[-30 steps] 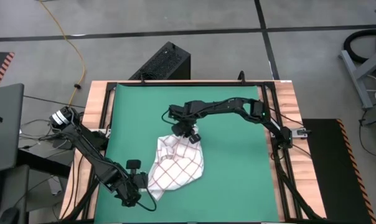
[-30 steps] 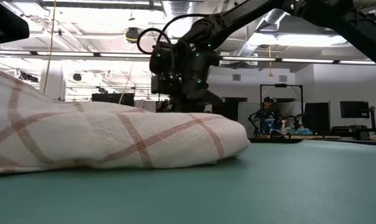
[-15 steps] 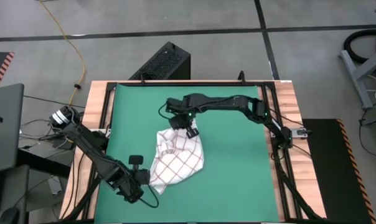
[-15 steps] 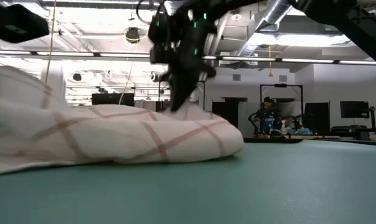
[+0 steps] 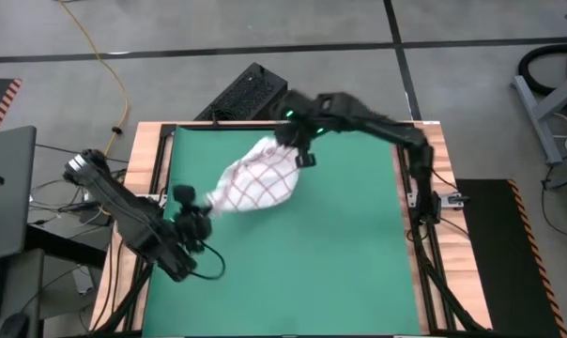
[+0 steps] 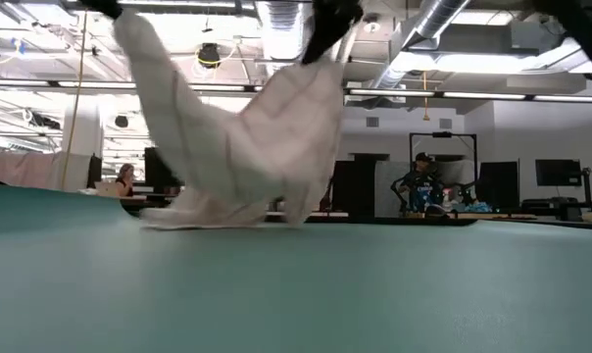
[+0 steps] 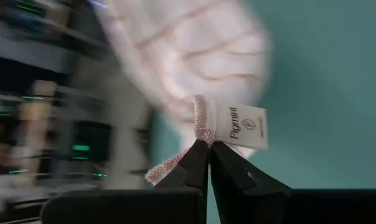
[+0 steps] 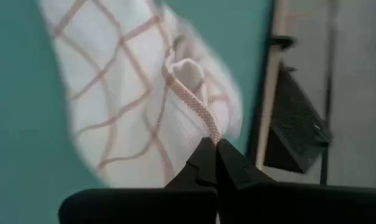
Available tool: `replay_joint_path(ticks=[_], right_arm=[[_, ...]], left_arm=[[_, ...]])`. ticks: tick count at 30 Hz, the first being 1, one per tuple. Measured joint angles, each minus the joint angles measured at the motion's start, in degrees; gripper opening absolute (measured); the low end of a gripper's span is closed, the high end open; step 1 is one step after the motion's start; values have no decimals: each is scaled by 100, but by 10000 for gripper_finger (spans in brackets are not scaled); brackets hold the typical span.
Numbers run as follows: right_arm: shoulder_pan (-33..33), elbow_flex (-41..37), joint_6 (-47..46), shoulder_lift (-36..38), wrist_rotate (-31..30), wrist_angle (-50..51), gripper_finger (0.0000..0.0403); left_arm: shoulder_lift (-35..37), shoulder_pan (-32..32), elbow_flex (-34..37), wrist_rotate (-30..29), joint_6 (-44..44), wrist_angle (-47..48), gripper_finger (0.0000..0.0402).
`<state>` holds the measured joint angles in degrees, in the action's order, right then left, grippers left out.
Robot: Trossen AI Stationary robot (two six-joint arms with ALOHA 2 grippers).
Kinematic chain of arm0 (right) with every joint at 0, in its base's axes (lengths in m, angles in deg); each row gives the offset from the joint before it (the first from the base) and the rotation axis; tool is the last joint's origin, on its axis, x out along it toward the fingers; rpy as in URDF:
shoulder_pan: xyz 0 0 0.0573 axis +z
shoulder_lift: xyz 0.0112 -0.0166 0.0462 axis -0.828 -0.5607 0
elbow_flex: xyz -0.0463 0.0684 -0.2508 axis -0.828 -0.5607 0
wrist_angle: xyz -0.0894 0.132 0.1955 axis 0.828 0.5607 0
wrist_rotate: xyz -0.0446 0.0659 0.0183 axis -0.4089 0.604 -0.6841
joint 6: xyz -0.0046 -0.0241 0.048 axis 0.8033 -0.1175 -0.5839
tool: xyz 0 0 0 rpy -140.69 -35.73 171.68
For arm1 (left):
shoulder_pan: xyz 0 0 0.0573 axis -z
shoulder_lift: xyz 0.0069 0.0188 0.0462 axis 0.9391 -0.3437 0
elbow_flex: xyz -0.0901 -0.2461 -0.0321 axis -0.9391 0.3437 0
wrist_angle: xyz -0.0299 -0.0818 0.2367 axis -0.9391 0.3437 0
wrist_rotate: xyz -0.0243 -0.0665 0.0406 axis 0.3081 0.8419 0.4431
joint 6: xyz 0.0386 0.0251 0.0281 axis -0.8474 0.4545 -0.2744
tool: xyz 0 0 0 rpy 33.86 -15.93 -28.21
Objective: Roll towel into tight, uniform cylinder
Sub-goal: Fold the white towel
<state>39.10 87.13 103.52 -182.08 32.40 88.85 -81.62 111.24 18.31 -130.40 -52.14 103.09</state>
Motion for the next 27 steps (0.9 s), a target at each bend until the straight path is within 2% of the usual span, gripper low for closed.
replay_joint_path(ticks=[4,10,12,19,21,24,26,27], right_arm=[[-190,0,-719,518,-624,-78,6],[-249,0,-1659,961,-2793,50,7],[-247,0,-1822,1028,-2980,121,8],[79,-4,-1982,1065,-2846,311,11],[279,-4,-1989,1065,-2708,406,12],[680,-4,-1980,1091,-2292,704,12],[961,-4,-1977,1079,-2406,842,12],[1071,-4,-1976,1072,-2681,846,12]], left_arm=[[678,-42,0,-1287,-287,313,0],[1668,-392,0,-1837,-1517,348,0],[1928,-592,0,-2082,-1925,342,0],[2421,-1193,0,-2781,-3673,275,0],[2452,-1281,0,-2627,-3888,-30,0],[2452,-1300,2,-1563,-4050,-557,0],[2413,-1300,2,-903,-4282,-902,0],[2383,-1314,2,-838,-4468,-1091,0]])
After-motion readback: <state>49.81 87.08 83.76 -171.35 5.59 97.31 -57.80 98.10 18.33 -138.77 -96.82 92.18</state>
